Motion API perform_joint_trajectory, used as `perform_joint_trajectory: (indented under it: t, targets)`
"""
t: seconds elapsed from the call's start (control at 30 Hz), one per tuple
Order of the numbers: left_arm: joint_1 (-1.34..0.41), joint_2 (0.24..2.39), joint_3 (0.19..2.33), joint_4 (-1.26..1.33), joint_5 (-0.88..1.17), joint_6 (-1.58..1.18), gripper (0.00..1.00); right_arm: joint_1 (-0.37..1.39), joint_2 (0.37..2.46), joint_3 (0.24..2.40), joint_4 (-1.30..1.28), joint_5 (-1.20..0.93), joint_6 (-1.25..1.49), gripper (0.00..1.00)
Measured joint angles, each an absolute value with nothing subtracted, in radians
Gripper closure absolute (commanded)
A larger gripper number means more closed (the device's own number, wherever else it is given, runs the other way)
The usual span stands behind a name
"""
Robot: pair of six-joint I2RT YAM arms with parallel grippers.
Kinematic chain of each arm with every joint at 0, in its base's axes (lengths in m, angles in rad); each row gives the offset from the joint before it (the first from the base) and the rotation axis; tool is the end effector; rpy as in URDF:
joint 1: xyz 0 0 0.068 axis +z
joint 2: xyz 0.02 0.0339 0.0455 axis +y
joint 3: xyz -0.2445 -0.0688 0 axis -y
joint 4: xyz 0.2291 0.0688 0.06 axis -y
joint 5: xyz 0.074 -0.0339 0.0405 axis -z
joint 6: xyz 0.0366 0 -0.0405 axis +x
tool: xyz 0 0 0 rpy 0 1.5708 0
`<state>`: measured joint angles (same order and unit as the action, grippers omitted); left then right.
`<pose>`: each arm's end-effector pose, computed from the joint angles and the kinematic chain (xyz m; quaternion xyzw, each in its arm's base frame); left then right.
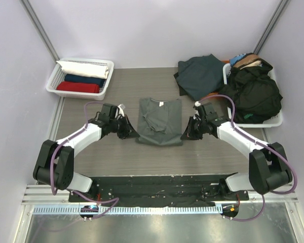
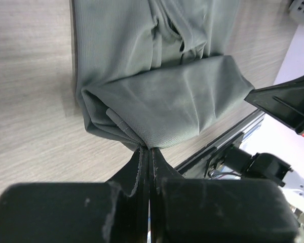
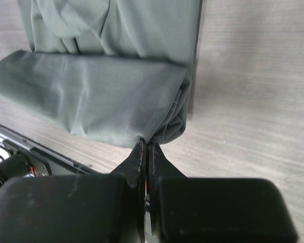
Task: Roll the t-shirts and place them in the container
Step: Roll the T-shirt to the center of the board.
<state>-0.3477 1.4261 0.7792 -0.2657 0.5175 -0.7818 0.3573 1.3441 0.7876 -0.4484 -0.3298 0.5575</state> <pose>0.2462 -0.1085 0.1815 -0.1163 0.9112 -0.3718 0.1343 0.2296 0.0984 0.1900 0.0491 0.9470 0.2630 0.1775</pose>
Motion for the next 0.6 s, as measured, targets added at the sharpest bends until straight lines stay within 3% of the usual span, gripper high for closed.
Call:
perform_joint_trajectory:
  t: [0.6]
  targets:
    - [-0.248, 1.692, 0.863, -0.119, 0.564, -0.835, 1.00, 0.288, 1.582, 0.932, -0.412, -0.323, 0.532, 0.99]
